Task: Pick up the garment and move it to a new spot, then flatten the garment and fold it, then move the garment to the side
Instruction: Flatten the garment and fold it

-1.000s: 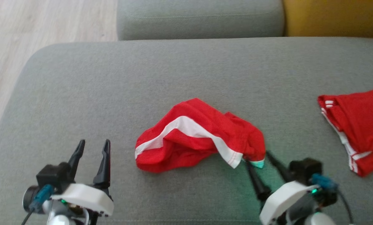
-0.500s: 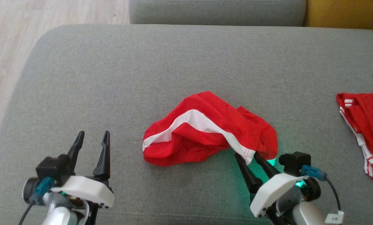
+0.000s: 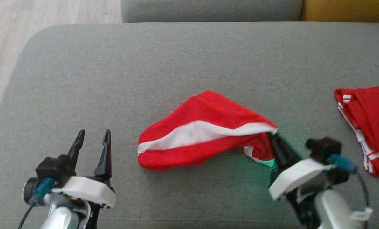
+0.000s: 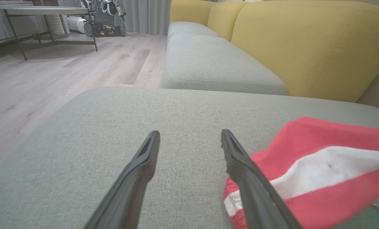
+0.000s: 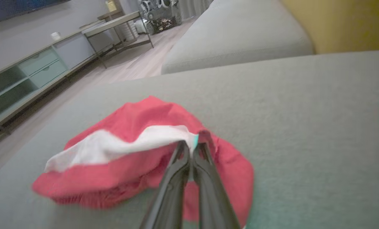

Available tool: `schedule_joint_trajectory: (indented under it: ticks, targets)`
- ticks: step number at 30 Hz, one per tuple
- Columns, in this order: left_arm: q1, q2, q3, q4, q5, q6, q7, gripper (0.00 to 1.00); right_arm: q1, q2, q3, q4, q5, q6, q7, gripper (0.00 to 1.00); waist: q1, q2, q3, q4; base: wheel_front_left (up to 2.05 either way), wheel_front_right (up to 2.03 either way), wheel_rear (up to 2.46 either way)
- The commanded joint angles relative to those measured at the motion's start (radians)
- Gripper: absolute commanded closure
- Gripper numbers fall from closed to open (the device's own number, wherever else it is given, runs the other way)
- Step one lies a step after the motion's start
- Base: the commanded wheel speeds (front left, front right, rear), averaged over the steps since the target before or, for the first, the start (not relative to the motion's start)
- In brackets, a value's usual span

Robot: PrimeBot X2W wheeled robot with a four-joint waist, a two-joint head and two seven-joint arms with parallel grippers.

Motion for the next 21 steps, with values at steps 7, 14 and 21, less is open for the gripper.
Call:
schedule_joint_trajectory:
  ticks: [7,14,21]
  targets:
    - [-0.075,0.009,0.026,-0.029,-0.003,-0.005,-0.013,0.00,-0.093,-0.036,-0.106,-0.092,-0.076,-0.001,0.042,1.00,0.0000,0.0000,0.016,-0.018,0.00,0.00,0.00]
    - [-0.090,0.010,0.021,-0.029,-0.002,-0.007,-0.016,0.00,-0.097,-0.062,-0.190,-0.002,-0.084,-0.001,0.067,1.00,0.0000,0.0000,0.047,-0.026,0.00,0.00,0.00]
    - [-0.102,0.010,0.018,-0.021,0.001,-0.006,-0.022,0.00,-0.109,-0.056,-0.174,0.093,-0.088,-0.001,0.021,0.00,0.0000,0.0000,0.059,-0.036,0.00,0.00,0.00]
